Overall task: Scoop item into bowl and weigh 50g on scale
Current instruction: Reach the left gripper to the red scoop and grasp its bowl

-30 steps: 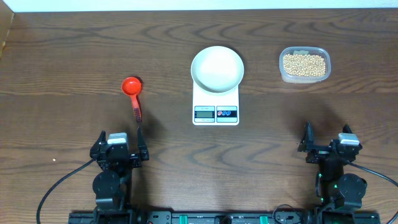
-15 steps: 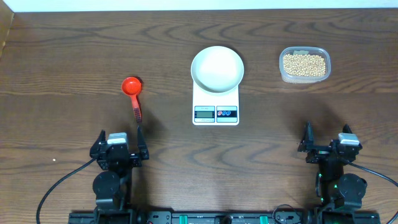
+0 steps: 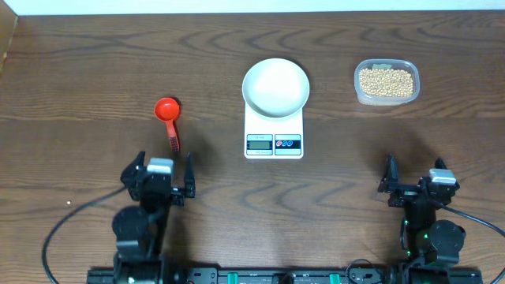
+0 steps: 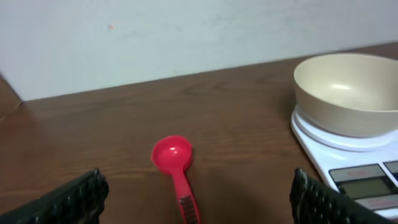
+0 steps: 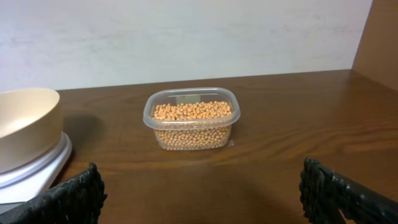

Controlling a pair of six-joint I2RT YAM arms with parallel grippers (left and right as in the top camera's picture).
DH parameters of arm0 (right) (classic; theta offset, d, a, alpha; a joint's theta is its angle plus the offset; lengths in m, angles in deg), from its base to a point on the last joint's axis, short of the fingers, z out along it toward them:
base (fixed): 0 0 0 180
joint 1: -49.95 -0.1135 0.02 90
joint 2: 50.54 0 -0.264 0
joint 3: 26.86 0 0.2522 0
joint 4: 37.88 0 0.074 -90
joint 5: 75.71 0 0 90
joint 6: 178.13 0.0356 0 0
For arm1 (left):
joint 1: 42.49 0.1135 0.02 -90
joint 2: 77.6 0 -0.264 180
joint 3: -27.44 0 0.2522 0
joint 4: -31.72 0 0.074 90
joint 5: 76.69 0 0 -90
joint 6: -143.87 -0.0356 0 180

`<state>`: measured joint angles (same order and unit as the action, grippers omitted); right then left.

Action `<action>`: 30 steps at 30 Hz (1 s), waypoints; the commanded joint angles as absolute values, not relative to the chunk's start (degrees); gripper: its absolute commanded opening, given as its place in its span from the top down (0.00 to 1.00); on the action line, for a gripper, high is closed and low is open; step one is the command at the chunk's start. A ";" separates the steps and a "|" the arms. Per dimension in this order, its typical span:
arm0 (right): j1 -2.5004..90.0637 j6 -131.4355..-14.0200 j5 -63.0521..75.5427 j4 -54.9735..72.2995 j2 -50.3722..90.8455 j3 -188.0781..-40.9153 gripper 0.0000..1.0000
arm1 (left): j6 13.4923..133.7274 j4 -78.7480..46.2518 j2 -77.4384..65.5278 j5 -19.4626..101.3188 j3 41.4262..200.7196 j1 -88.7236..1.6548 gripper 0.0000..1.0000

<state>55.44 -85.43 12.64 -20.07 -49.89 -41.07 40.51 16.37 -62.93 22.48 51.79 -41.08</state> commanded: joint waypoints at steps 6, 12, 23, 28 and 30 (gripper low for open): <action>55.05 -86.06 12.84 -19.83 -50.24 -40.94 0.01 | 37.36 6.67 -33.05 24.91 78.67 -40.77 0.04; 55.05 -86.06 12.84 -19.83 -50.24 -40.94 0.01 | 35.92 -10.20 -12.35 24.91 101.05 -40.77 0.04; 55.05 -86.06 12.84 -19.83 -50.24 -40.94 0.01 | 43.35 -23.56 12.61 24.93 120.50 -40.94 0.04; 55.05 -86.06 12.84 -19.83 -50.24 -40.94 0.01 | 47.76 -25.57 16.44 24.91 120.48 -40.94 0.04; 55.05 -86.06 12.84 -19.83 -50.24 -40.94 0.01 | 47.79 -24.19 17.97 23.81 120.46 -40.84 0.04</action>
<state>55.42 -85.43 12.64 -20.07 -49.91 -41.05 44.53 -25.31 16.24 24.58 119.76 -41.03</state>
